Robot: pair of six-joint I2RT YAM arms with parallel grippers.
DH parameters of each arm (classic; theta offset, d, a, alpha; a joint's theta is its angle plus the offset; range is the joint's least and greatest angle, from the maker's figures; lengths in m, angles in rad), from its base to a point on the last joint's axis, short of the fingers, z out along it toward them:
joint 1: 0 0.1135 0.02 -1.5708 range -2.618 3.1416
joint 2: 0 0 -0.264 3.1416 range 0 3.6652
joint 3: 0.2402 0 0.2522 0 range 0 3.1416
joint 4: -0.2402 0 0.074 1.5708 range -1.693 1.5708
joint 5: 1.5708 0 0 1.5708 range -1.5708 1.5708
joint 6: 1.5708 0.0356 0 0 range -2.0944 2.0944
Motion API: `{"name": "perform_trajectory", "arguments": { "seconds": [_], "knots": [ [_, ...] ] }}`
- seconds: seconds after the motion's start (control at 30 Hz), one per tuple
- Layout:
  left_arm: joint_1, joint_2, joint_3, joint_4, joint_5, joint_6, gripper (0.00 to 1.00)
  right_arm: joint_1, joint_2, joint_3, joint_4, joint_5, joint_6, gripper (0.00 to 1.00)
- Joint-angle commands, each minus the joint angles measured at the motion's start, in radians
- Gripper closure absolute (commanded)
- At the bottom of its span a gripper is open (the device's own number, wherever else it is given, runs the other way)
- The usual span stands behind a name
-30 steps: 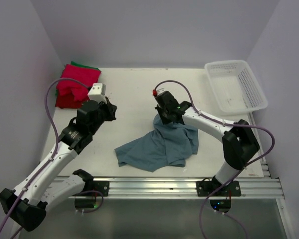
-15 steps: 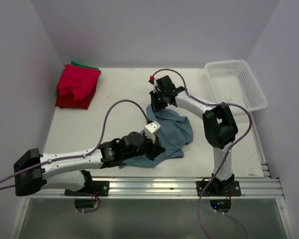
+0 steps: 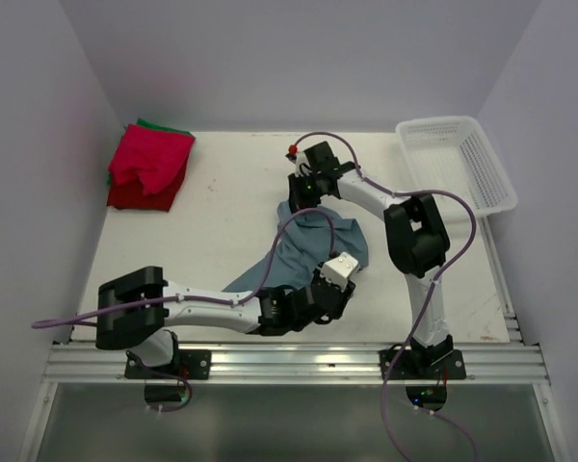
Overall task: Fold and stack the t-shirts
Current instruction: Flatten the tshirt out
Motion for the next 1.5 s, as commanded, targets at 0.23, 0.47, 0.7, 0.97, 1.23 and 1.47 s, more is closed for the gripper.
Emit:
{"name": "perform_trajectory", "arguments": {
  "seconds": [0.23,0.47,0.7,0.97,1.23,1.47],
  "knots": [
    [0.035,0.130,0.021,0.289,-0.299,0.240,0.26,-0.006,-0.054,0.000,-0.093,0.023,-0.071,1.00],
    [0.038,0.257,-0.001,0.534,-0.249,0.389,0.14,-0.007,-0.042,0.008,-0.122,0.026,-0.081,1.00],
    [0.088,0.340,-0.033,0.619,-0.080,0.463,0.13,-0.007,-0.030,0.029,-0.155,0.042,-0.100,1.00],
    [0.131,0.430,0.011,0.536,-0.075,0.415,0.22,-0.007,-0.028,0.029,-0.159,0.042,-0.104,1.00],
    [0.147,0.380,-0.005,0.427,-0.146,0.337,1.00,-0.007,-0.047,-0.012,-0.139,0.048,-0.103,1.00],
    [0.072,-0.126,-0.064,-0.041,-0.397,0.165,1.00,-0.018,-0.061,-0.030,-0.138,0.101,-0.103,1.00]
  ]
}}
